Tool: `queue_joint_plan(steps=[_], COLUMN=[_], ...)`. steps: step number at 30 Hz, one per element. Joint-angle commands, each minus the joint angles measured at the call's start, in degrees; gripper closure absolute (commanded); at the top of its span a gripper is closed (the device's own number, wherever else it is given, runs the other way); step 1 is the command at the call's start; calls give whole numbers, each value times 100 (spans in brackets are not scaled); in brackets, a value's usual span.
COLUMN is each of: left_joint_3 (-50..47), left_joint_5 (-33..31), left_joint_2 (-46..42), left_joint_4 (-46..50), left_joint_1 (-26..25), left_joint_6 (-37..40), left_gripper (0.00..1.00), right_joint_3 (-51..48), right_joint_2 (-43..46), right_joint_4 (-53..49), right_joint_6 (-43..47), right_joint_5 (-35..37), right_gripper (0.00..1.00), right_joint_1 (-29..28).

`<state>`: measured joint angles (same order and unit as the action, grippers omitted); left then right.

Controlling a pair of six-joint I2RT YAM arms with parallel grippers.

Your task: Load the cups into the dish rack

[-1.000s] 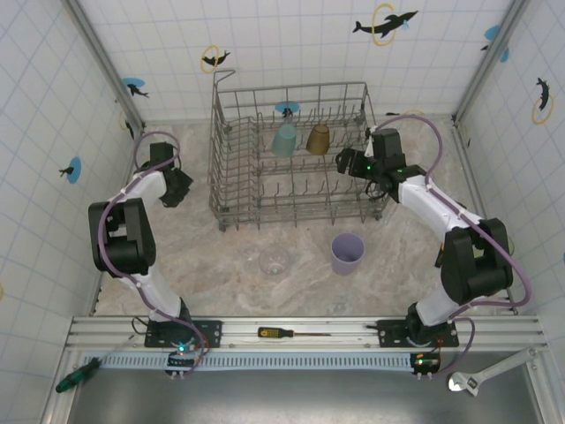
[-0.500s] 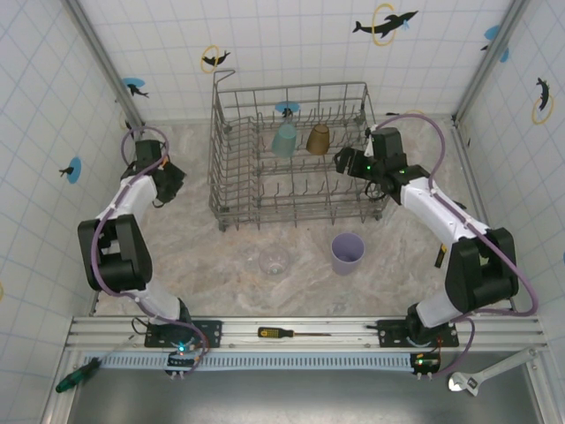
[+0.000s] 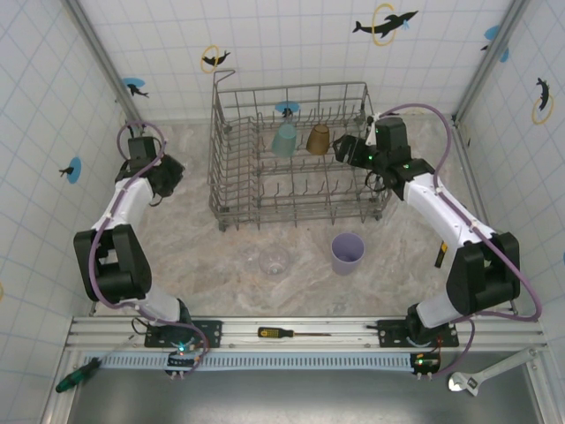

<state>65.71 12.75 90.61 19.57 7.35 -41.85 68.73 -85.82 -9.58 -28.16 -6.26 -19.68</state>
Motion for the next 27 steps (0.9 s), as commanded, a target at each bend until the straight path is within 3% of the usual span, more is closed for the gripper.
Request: queue_joint_plan(steps=[1, 8, 16, 27], left_joint_3=[156, 293, 29, -15], left_joint_5=[508, 889, 2297, 3194], left_joint_2=[-219, -377, -480, -511], left_joint_4=[-182, -395, -1543, -2407], left_joint_1=[70, 145, 362, 355], left_joint_6=[130, -44, -782, -1398], left_gripper=[100, 100, 100, 100], right_joint_3=[-263, -332, -472, -527], right_joint_2=[123, 96, 127, 57], right_joint_4=[431, 543, 793, 1134], right_joint_6=[-163, -339, -505, -582], right_joint_5=[-225, -524, -832, -1148], right_gripper=[0, 0, 0, 0], right_joint_1=[45, 46, 47, 36])
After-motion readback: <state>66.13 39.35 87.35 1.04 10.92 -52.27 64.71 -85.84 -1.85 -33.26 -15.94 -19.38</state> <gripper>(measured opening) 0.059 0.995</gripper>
